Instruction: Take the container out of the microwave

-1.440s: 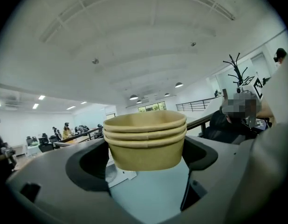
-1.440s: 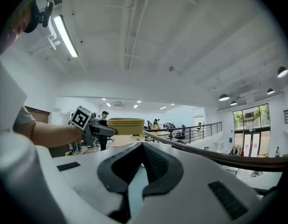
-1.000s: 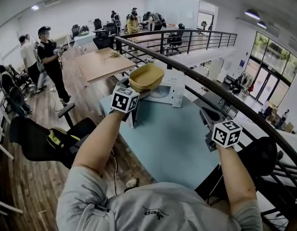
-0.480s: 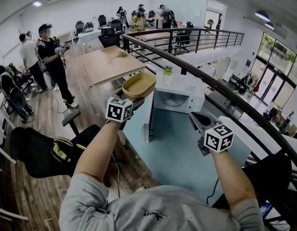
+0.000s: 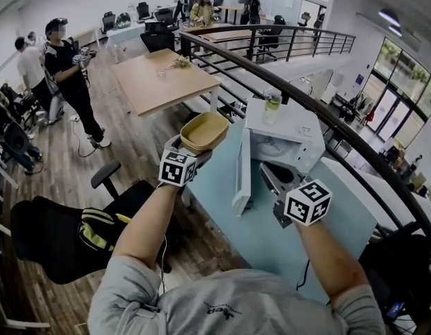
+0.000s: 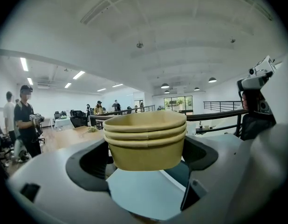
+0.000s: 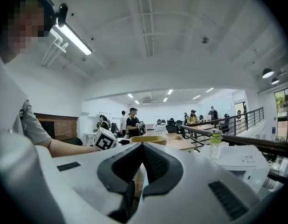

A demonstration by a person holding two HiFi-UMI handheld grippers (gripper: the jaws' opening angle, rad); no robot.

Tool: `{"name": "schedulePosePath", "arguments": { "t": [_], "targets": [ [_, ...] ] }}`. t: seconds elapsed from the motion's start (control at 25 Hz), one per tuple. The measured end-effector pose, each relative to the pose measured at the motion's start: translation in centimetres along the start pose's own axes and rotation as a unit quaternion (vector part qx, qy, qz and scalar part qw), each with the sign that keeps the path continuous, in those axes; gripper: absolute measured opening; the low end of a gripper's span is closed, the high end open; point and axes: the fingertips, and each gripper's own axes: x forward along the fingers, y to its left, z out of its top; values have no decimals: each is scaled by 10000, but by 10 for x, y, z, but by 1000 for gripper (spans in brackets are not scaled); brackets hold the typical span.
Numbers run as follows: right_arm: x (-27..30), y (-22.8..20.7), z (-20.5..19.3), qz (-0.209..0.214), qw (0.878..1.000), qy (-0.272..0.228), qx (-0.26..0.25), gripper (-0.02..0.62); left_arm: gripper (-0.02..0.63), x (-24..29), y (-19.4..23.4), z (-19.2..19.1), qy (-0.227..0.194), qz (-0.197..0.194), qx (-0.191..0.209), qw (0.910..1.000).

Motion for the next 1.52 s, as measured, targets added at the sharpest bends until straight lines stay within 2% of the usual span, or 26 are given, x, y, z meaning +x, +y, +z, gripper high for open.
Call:
{"name": "schedulePosePath", "arguments": {
  "t": [0.32,0.56,0.88,1.12,1.32,1.52],
  "targets": [
    [102,59,-30,420,9985,327,129,18,511,7,41,-75,271,-84,-263,9993],
    [142,88,-57,650,9961,542,249,18,511,2,63,-118,412,-8,-384,9984],
    [133,92,-92,615,9940,793,433,18,511,-15,48,-146,469,24,-500,9976],
    [109,89,-94,710,9929,847,433,18,511,-18,29,-147,567,118,-557,9968],
    [114,80,-92,768,9934,755,390,18,511,4,28,-152,663,171,-530,9962],
    [135,75,-107,863,9917,808,499,18,511,34,34,-178,874,161,-531,9946]
  ]
}}
